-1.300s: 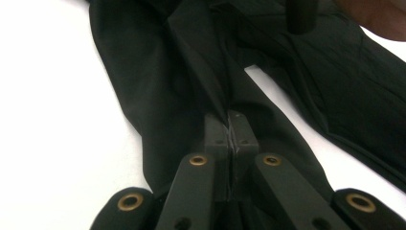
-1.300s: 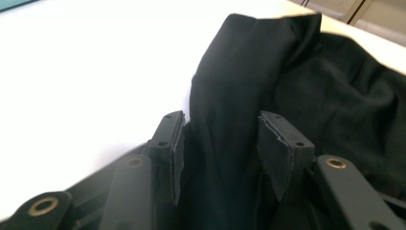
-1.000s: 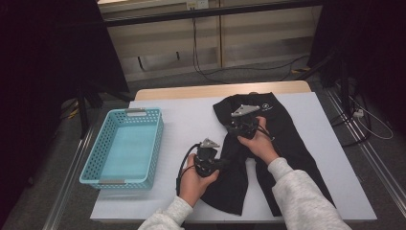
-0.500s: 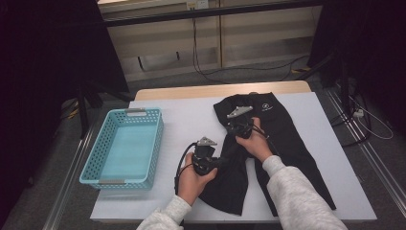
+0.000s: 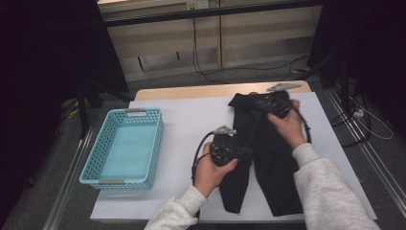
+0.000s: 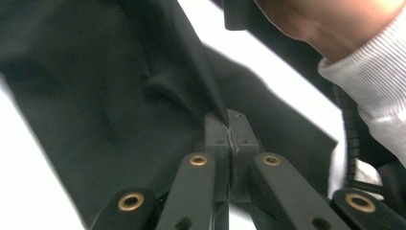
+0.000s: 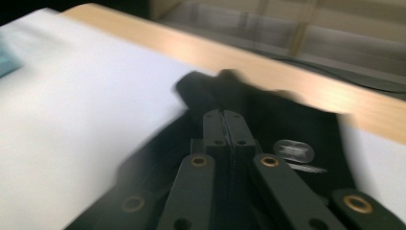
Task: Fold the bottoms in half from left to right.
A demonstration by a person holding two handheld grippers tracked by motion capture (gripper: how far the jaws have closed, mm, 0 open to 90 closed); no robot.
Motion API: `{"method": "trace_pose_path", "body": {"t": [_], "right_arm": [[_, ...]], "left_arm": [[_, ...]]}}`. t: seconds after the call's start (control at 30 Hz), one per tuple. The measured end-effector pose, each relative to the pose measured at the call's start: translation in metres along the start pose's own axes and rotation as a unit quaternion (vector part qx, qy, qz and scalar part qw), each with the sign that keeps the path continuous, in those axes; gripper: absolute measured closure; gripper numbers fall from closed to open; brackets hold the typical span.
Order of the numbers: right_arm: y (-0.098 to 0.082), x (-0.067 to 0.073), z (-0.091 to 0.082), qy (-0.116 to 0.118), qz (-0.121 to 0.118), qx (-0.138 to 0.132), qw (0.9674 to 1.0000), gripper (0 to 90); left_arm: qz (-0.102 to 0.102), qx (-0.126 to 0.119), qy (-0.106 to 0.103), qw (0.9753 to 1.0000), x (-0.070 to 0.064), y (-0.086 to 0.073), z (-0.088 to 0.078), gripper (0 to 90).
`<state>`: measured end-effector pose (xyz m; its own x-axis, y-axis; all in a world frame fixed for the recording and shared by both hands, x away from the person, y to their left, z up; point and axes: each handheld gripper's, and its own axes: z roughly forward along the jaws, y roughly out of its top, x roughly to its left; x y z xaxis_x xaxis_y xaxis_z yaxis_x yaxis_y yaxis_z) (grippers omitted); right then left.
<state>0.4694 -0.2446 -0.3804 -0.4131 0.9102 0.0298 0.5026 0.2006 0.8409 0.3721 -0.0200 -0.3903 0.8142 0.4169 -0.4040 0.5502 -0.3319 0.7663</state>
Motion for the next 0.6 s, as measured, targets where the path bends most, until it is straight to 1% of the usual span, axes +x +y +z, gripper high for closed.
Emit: {"method": "trace_pose_path", "body": {"t": [0.03,0.07,0.1,0.13,0.17,0.2,0.23,0.27,0.3,0.33,0.37,0.4,0.43,0.47,0.53,0.57,0.6], "right_arm": [[0.001,-0.012,-0.010,-0.022,0.008,-0.005,0.9997,89.9],[0.001,-0.025,-0.018,-0.033,0.026,-0.014,0.9990,89.6],[-0.002,-0.037,-0.022,-0.030,0.046,-0.015,0.9984,86.2],[-0.006,-0.044,-0.023,-0.034,0.055,-0.006,0.9979,75.4],[-0.010,-0.047,-0.023,-0.053,0.044,0.004,0.9976,72.4],[-0.015,-0.049,-0.023,-0.065,0.043,0.011,0.9969,66.8],[-0.020,-0.049,-0.023,-0.074,0.050,0.017,0.9959,60.0],[-0.025,-0.048,-0.022,-0.073,0.042,0.023,0.9962,57.8],[-0.029,-0.045,-0.022,-0.064,0.029,0.030,0.9970,56.1],[-0.033,-0.042,-0.022,-0.069,0.026,0.034,0.9967,52.5],[-0.037,-0.039,-0.022,-0.065,0.017,0.036,0.9971,50.9],[-0.042,-0.035,-0.024,-0.050,0.012,0.043,0.9978,50.8],[-0.046,-0.032,-0.027,-0.050,0.010,0.042,0.9978,49.6],[-0.051,-0.030,-0.031,-0.053,0.010,0.040,0.9977,48.2],[-0.059,-0.025,-0.037,-0.045,0.006,0.051,0.9976,45.7],[-0.065,-0.021,-0.041,-0.046,0.008,0.055,0.9974,43.9],[-0.071,-0.019,-0.044,-0.045,0.001,0.061,0.9971,42.6]], "left_arm": [[0.011,-0.004,-0.004,0.9999,-0.006,0.006,0.004,88.1],[0.024,-0.008,0.002,0.9997,-0.010,0.011,0.007,84.8],[0.037,-0.013,0.010,0.9992,-0.010,0.015,0.010,76.2],[0.036,-0.015,0.015,0.9991,-0.009,0.017,0.012,58.7],[0.031,-0.011,0.017,0.9993,-0.006,0.017,0.011,47.8],[0.032,-0.005,0.022,0.9992,-0.001,0.016,0.008,51.0],[0.032,0.001,0.031,0.9990,0.004,0.013,0.005,48.1],[0.035,0.002,0.049,0.9982,0.010,0.010,0.003,45.3],[0.041,0.013,0.063,0.9971,0.016,0.007,0.000,41.8],[0.037,0.012,0.067,0.9970,0.024,0.003,-0.004,35.9],[0.034,0.011,0.076,0.9965,0.030,-0.001,-0.008,31.6],[0.039,0.012,0.086,0.9954,0.036,-0.004,-0.012,30.2],[0.044,0.014,0.096,0.9943,0.042,-0.008,-0.016,27.9],[0.040,0.011,0.106,0.9935,0.049,-0.011,-0.020,24.5],[0.036,0.017,0.116,0.9924,0.060,-0.018,-0.028,22.9],[0.033,0.018,0.125,0.9915,0.065,-0.021,-0.032,22.3],[0.036,0.022,0.133,0.9903,0.069,-0.024,-0.035,22.1]]}}
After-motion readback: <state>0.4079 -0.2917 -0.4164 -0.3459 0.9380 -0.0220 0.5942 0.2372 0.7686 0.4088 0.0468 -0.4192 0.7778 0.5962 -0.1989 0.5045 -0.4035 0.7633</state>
